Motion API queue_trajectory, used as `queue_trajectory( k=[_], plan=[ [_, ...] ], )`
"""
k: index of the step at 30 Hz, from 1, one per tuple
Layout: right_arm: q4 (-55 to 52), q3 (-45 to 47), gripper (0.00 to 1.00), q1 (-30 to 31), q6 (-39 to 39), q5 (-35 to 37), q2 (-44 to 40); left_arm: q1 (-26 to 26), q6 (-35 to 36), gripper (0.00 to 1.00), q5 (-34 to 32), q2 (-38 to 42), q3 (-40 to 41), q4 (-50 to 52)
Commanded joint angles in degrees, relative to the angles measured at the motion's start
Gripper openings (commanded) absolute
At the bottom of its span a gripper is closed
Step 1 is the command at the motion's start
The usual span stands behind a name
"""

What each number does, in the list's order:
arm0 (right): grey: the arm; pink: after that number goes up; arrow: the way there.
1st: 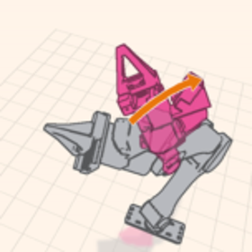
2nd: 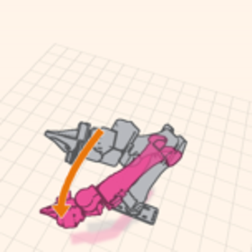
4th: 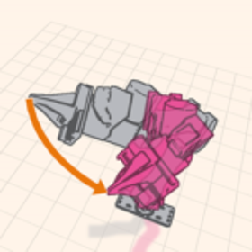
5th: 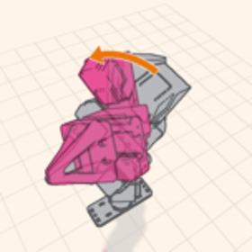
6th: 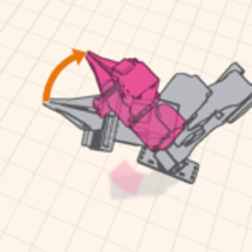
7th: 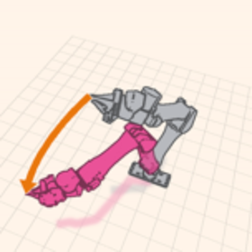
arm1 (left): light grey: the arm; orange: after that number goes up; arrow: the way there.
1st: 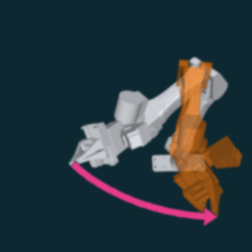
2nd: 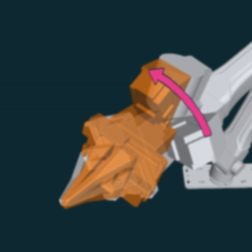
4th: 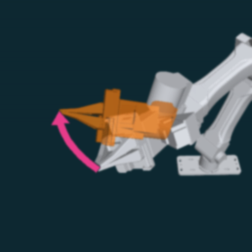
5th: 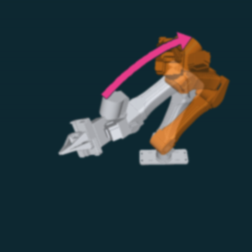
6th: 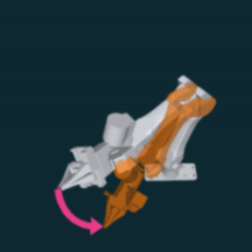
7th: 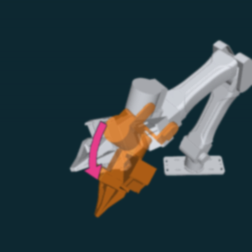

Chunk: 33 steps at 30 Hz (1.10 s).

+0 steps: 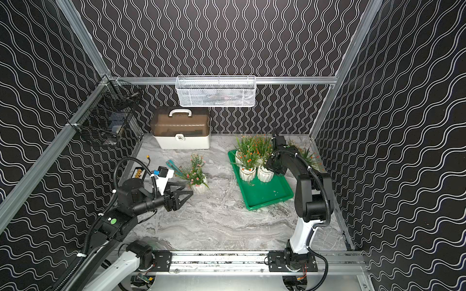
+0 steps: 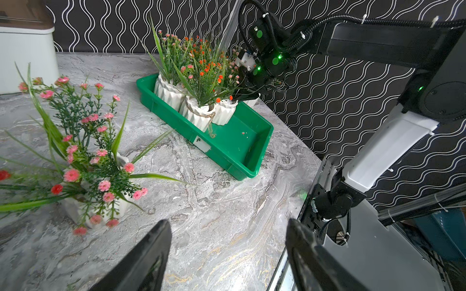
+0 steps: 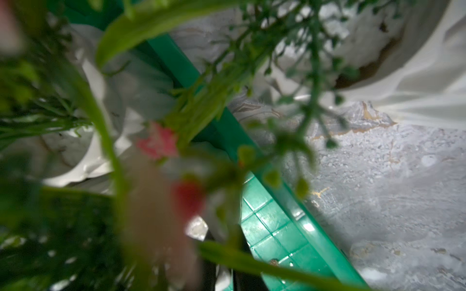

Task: Put the potted gypsophila into the storage box
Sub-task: Place the baby's breath potted plant at the storage box.

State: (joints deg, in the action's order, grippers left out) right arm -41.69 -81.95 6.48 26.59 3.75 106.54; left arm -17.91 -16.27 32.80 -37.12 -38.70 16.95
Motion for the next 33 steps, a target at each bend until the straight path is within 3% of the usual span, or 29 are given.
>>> queue_trajectory(
  k=[1, 17, 29, 33],
  plan=[
    [1.5, -1.0, 0.14, -0.1, 1.2, -1.1, 0.9, 0.1, 1.2, 0.75, 0.1, 0.0, -0.4, 0.0],
    [3.3, -0.8, 0.17, -0.1, 3.8, -3.7, 1.2, 0.1, 1.8, 0.75, 0.1, -0.2, -0.4, 0.9],
    [1.4, 8.4, 0.33, -0.2, 2.9, -3.3, -16.2, 0.1, 2.4, 0.76, -5.7, -1.0, -1.7, 4.6],
    [3.6, 14.1, 0.34, -0.2, 1.4, -6.7, -23.9, 0.1, 2.4, 0.76, -7.2, -2.9, -2.8, 6.4]
  ],
)
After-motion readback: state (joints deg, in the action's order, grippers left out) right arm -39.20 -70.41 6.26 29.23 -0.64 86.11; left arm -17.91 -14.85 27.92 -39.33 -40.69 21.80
